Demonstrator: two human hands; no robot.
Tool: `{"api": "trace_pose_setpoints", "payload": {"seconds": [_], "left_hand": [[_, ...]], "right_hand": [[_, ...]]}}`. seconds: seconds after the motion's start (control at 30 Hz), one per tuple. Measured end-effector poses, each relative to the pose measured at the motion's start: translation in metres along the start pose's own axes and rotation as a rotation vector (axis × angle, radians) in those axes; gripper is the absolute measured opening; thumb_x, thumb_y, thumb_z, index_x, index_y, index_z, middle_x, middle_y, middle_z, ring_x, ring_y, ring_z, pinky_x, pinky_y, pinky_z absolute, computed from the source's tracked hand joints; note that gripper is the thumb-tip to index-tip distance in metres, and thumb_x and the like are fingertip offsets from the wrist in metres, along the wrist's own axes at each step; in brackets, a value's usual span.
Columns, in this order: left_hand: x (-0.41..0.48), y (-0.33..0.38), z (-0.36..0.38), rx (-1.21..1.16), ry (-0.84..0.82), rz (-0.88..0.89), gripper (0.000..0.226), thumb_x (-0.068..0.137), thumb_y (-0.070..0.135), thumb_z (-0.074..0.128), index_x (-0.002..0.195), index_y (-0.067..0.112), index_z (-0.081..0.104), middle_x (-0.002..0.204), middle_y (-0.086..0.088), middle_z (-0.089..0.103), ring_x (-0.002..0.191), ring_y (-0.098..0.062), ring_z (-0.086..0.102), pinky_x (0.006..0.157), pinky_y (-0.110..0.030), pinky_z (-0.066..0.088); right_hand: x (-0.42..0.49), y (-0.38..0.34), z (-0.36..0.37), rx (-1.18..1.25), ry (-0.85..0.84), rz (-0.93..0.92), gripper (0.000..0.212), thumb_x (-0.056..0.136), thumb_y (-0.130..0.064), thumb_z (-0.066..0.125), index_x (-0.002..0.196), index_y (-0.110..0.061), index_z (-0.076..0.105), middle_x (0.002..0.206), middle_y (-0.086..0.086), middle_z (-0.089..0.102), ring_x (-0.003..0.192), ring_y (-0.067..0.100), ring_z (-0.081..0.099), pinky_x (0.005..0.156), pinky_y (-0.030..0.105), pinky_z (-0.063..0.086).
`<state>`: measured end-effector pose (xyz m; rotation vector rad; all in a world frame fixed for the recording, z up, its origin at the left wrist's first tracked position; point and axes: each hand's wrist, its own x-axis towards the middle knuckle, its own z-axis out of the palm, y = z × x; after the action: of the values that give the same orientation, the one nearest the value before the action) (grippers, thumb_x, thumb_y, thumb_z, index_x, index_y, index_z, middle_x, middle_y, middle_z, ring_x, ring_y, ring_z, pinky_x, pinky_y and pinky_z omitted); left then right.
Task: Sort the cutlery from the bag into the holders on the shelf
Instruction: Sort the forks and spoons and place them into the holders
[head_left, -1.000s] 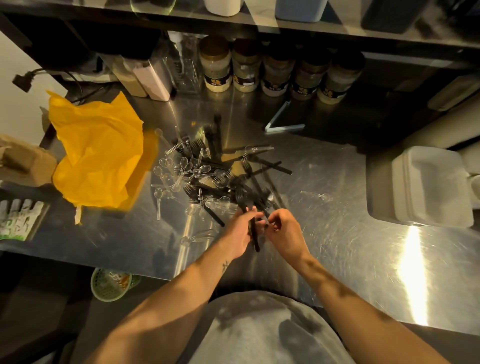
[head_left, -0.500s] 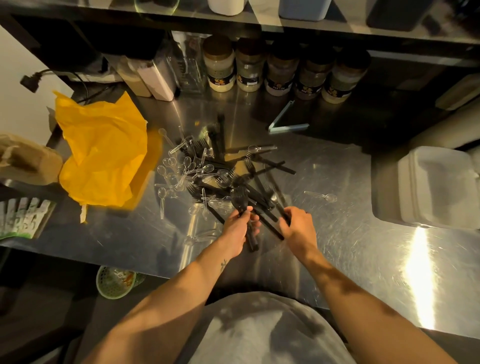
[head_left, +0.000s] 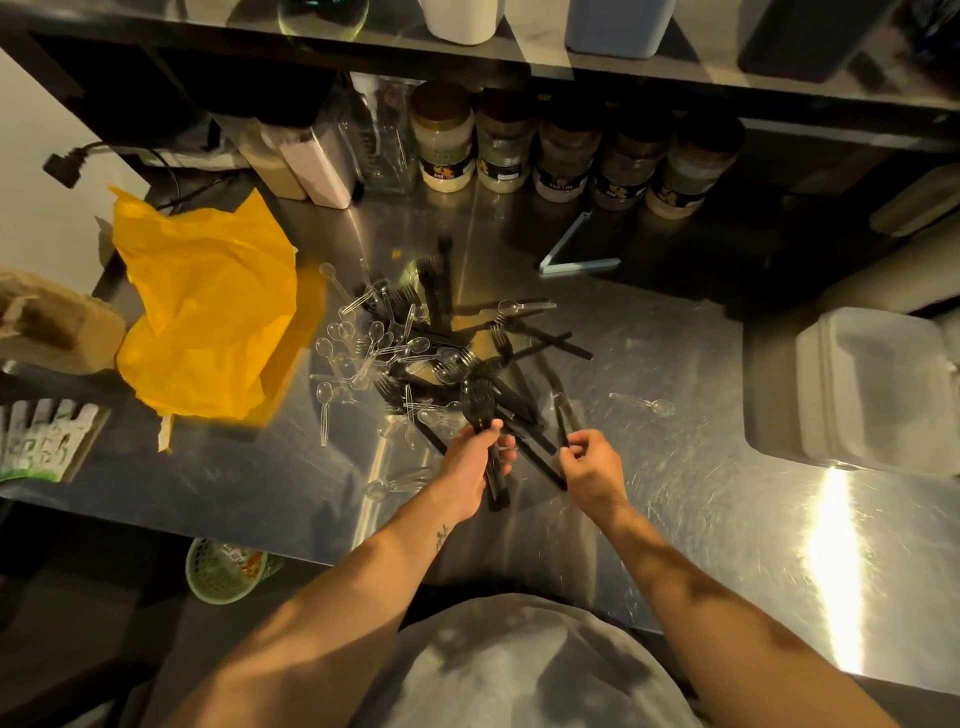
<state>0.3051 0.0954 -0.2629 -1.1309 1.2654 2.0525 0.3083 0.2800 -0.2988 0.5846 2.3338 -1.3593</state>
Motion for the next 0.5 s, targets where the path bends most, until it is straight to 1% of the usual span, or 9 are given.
{"api": "trace_pose_setpoints", "payload": {"seconds": [0.07, 0.13, 0.2, 0.27, 0.3, 0.33, 0.4, 0.43, 0.5], "left_hand": [[0.001, 0.002, 0.004, 0.003, 0.015, 0.009, 0.018, 0.101, 0.018, 0.058, 0.117, 0.013, 0.064, 0.097, -0.01, 0.073, 0.087, -0.022, 0.068, 0.08, -0.036, 0.052], [0.003, 0.005, 0.009, -0.024, 0.001, 0.027, 0.02, 0.101, 0.02, 0.059, 0.118, 0.011, 0.064, 0.101, -0.011, 0.074, 0.088, -0.023, 0.069, 0.082, -0.037, 0.053], [0.008, 0.008, 0.01, -0.028, -0.018, 0.041, 0.022, 0.1, 0.02, 0.06, 0.119, 0.01, 0.065, 0.107, -0.012, 0.074, 0.097, -0.027, 0.069, 0.086, -0.039, 0.053], [0.01, 0.009, 0.01, 0.004, 0.004, 0.054, 0.016, 0.1, 0.014, 0.058, 0.114, 0.014, 0.066, 0.11, -0.011, 0.075, 0.107, -0.028, 0.068, 0.092, -0.042, 0.052], [0.013, 0.011, 0.008, 0.018, 0.04, 0.063, 0.016, 0.1, 0.01, 0.057, 0.111, 0.015, 0.067, 0.107, -0.01, 0.075, 0.107, -0.029, 0.068, 0.096, -0.044, 0.051], [0.015, 0.013, 0.006, 0.021, 0.076, 0.07, 0.016, 0.1, 0.007, 0.056, 0.109, 0.015, 0.067, 0.101, -0.01, 0.076, 0.102, -0.028, 0.069, 0.097, -0.044, 0.05], [0.017, 0.022, 0.001, -0.029, 0.103, 0.061, 0.018, 0.101, 0.005, 0.053, 0.109, 0.014, 0.066, 0.085, -0.008, 0.073, 0.084, -0.025, 0.068, 0.092, -0.043, 0.051], [0.017, 0.025, -0.002, -0.06, 0.093, 0.048, 0.018, 0.102, 0.006, 0.052, 0.11, 0.013, 0.066, 0.08, -0.008, 0.07, 0.078, -0.023, 0.067, 0.088, -0.043, 0.052], [0.019, 0.032, -0.015, -0.077, 0.098, 0.035, 0.018, 0.105, 0.009, 0.049, 0.112, 0.013, 0.065, 0.077, -0.007, 0.068, 0.073, -0.021, 0.066, 0.076, -0.037, 0.055]], "right_hand": [[-0.008, -0.014, 0.004, 0.187, -0.072, 0.014, 0.013, 0.095, -0.011, 0.064, 0.107, -0.017, 0.064, 0.089, 0.01, 0.067, 0.079, 0.024, 0.066, 0.072, 0.036, 0.058], [-0.012, -0.027, 0.011, 0.28, -0.138, -0.065, 0.015, 0.094, 0.0, 0.065, 0.106, -0.01, 0.068, 0.09, 0.012, 0.07, 0.081, 0.021, 0.066, 0.074, 0.028, 0.056], [-0.015, -0.035, 0.019, 0.272, -0.163, -0.198, 0.016, 0.092, 0.009, 0.065, 0.105, 0.001, 0.069, 0.093, 0.015, 0.073, 0.082, 0.017, 0.07, 0.076, 0.024, 0.057], [-0.014, -0.039, 0.025, 0.243, -0.174, -0.243, 0.014, 0.09, 0.011, 0.067, 0.103, 0.005, 0.068, 0.093, 0.011, 0.073, 0.078, 0.009, 0.071, 0.071, 0.02, 0.056], [-0.011, -0.044, 0.028, 0.24, -0.178, -0.214, 0.012, 0.09, 0.008, 0.069, 0.101, 0.005, 0.068, 0.091, 0.01, 0.073, 0.077, 0.008, 0.071, 0.069, 0.02, 0.056], [-0.008, -0.05, 0.03, 0.266, -0.173, -0.166, 0.009, 0.091, 0.003, 0.07, 0.099, 0.002, 0.069, 0.089, 0.009, 0.073, 0.078, 0.01, 0.071, 0.069, 0.02, 0.056], [0.004, -0.058, 0.033, 0.247, -0.116, -0.07, 0.007, 0.094, -0.015, 0.07, 0.098, -0.009, 0.071, 0.091, 0.006, 0.073, 0.084, 0.015, 0.07, 0.075, 0.026, 0.058], [0.013, -0.059, 0.031, 0.163, -0.062, -0.065, 0.011, 0.096, -0.023, 0.069, 0.1, -0.014, 0.07, 0.094, 0.004, 0.072, 0.087, 0.016, 0.069, 0.079, 0.031, 0.059], [0.037, -0.061, 0.031, -0.077, 0.005, -0.141, 0.019, 0.095, -0.031, 0.067, 0.11, -0.018, 0.067, 0.106, 0.003, 0.067, 0.097, 0.019, 0.063, 0.088, 0.035, 0.055]]}}
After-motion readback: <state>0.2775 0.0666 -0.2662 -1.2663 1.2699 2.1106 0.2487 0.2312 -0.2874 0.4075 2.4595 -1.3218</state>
